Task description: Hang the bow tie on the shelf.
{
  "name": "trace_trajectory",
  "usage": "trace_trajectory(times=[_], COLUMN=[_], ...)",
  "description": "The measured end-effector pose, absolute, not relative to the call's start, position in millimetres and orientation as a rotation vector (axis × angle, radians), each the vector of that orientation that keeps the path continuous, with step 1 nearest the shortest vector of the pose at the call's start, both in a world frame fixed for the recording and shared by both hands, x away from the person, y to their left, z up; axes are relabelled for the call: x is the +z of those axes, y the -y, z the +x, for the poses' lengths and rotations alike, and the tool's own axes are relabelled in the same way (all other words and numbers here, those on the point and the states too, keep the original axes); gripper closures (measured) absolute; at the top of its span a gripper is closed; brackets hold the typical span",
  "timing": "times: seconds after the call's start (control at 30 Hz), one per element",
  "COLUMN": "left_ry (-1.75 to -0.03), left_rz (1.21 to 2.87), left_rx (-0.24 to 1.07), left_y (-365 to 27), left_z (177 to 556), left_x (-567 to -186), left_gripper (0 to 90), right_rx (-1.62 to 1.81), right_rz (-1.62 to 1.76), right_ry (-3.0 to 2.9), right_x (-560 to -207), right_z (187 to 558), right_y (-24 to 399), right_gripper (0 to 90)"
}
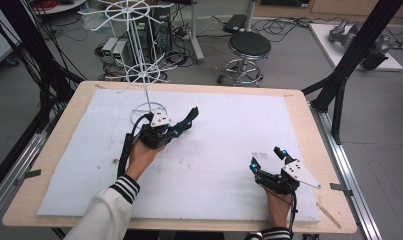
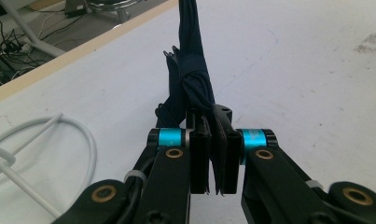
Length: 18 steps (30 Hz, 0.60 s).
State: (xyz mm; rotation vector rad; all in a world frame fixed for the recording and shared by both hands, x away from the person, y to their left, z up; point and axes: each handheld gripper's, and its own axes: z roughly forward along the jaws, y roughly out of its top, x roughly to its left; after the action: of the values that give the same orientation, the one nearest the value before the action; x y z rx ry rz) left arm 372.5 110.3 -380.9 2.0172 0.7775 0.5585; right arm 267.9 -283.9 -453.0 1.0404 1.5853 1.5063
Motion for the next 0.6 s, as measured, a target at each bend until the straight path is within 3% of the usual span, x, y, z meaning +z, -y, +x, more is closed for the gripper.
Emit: trace_trajectory(times=[0.6], left_ry=[-0.764], left_rz=[1.932], left_rx=[0.579], left_y=[-137.4], left_z=[360.8], left_x=[-353.6], left_gripper=[85.8], right_rx=[1.503], right_rz=[1.032], right_ry=[-1.587], right_x=[-453.0], right_z=[268.0], right_y=[283.7], right_gripper=[9.1])
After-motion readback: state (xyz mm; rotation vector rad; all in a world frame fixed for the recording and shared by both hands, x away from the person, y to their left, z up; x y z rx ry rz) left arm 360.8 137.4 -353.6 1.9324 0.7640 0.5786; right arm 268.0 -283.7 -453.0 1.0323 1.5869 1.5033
